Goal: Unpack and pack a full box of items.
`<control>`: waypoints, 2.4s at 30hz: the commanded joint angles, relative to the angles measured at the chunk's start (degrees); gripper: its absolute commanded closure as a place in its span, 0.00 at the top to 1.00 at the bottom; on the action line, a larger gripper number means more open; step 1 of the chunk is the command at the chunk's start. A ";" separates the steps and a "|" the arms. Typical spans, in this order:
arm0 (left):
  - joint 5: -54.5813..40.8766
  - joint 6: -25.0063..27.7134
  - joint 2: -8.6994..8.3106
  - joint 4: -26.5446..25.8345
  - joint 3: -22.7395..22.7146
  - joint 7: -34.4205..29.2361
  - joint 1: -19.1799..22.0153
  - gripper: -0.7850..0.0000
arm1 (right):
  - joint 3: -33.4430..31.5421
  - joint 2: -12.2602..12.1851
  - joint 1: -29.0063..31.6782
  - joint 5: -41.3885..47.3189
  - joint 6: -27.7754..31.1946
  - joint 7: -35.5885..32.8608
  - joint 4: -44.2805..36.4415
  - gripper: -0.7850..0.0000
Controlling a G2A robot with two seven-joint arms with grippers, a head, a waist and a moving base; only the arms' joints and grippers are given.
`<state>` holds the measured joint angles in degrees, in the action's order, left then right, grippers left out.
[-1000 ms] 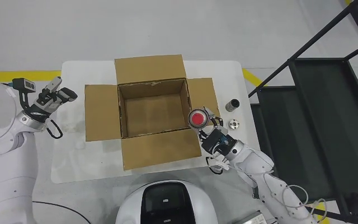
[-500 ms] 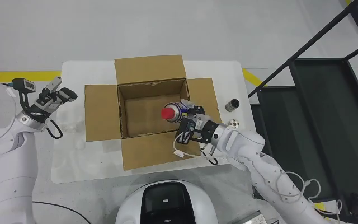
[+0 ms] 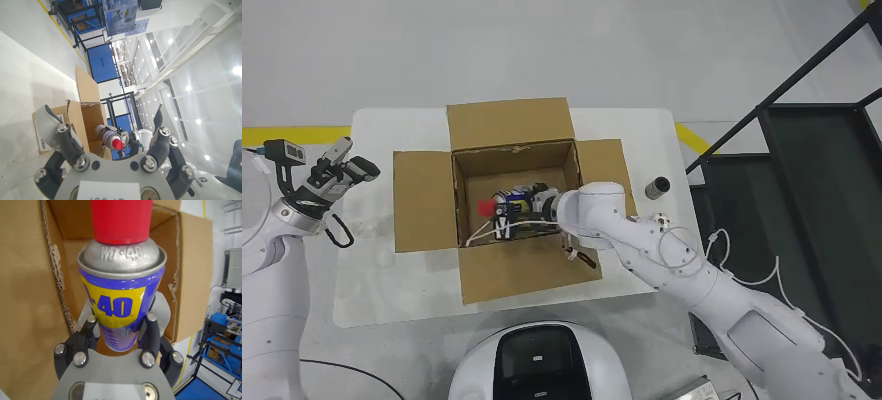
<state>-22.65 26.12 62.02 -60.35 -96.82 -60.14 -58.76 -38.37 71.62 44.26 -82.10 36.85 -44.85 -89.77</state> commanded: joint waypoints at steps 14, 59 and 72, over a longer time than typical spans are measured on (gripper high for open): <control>0.00 0.00 0.00 0.00 0.00 0.00 0.00 1.00 | 7.17 5.64 -7.85 6.88 0.49 -3.74 15.23 1.00; 0.00 0.00 0.00 0.00 0.00 0.00 0.00 1.00 | -54.51 -7.32 51.41 10.40 -12.85 29.11 -20.21 1.00; 0.00 0.00 0.00 0.00 0.00 0.00 0.00 1.00 | -55.91 -7.28 49.61 13.49 -16.21 24.53 -14.93 1.00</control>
<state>-22.65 26.12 62.02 -60.35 -96.83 -60.14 -58.76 -93.83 64.36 94.60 -69.67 21.49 -18.68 -106.65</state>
